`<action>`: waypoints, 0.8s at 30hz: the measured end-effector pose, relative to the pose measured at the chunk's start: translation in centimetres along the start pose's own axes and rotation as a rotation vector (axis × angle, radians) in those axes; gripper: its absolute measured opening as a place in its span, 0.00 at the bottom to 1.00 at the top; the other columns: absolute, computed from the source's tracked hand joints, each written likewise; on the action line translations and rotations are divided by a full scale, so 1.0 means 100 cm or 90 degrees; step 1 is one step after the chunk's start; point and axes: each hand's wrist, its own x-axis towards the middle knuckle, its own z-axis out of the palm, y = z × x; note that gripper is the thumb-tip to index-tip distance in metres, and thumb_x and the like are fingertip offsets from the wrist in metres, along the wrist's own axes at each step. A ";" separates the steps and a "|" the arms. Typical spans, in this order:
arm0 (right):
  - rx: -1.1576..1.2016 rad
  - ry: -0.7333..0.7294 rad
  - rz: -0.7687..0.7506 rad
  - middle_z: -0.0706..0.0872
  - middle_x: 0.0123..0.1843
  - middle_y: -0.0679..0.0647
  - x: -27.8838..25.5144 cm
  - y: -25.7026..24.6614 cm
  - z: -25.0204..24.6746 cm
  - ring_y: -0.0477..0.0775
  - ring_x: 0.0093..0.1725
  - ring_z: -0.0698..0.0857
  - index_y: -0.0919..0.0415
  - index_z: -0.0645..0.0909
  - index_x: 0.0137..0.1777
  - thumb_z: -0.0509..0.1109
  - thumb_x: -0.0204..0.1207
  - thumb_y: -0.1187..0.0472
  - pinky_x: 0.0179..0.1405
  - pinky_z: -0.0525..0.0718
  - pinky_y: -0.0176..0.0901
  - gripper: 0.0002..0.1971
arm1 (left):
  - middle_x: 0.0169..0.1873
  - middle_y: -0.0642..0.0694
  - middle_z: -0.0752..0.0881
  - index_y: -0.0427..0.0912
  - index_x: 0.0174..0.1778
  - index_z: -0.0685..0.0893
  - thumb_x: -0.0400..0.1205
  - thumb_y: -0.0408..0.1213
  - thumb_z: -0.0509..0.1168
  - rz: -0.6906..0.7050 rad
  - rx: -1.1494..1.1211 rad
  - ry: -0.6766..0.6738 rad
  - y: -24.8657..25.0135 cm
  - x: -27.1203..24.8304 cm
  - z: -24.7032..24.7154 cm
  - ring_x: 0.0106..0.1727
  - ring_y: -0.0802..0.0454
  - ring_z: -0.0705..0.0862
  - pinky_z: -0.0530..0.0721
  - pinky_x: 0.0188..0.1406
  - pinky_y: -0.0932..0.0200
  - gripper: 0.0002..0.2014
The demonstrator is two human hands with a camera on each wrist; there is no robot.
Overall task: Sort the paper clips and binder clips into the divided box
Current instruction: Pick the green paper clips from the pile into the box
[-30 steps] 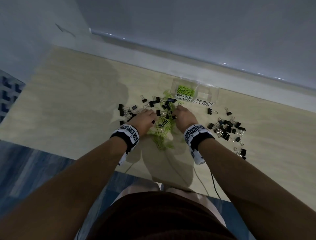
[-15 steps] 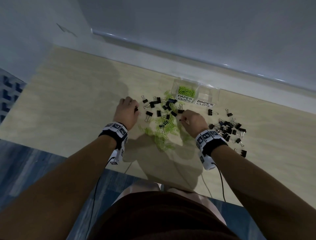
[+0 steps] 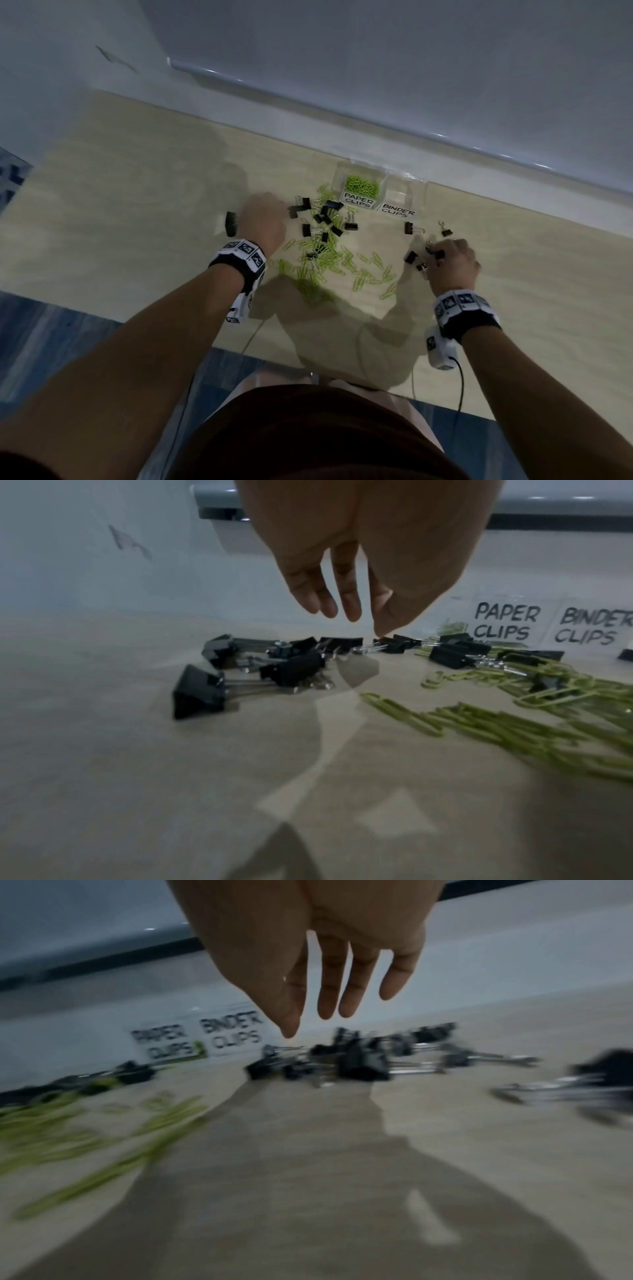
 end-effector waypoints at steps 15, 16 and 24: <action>-0.105 -0.232 -0.383 0.83 0.60 0.55 0.001 -0.164 0.041 0.60 0.61 0.75 0.54 0.82 0.58 0.63 0.76 0.67 0.59 0.71 0.56 0.15 | 0.53 0.36 0.78 0.37 0.56 0.80 0.75 0.32 0.63 -0.017 -0.097 -0.003 0.015 -0.002 0.007 0.54 0.37 0.77 0.79 0.48 0.47 0.14; -0.118 -0.241 -0.385 0.82 0.61 0.55 0.002 -0.163 0.042 0.60 0.62 0.74 0.54 0.81 0.60 0.63 0.75 0.67 0.60 0.70 0.56 0.16 | 0.53 0.36 0.78 0.37 0.56 0.79 0.75 0.33 0.64 -0.039 -0.074 0.015 0.009 -0.005 0.004 0.55 0.37 0.76 0.79 0.47 0.46 0.14; -0.118 -0.272 -0.365 0.83 0.58 0.55 0.006 -0.169 0.041 0.60 0.62 0.75 0.52 0.82 0.54 0.64 0.69 0.67 0.61 0.70 0.57 0.16 | 0.51 0.37 0.81 0.35 0.51 0.84 0.78 0.41 0.66 -0.012 -0.135 -0.135 0.047 -0.023 0.015 0.56 0.39 0.78 0.77 0.54 0.50 0.12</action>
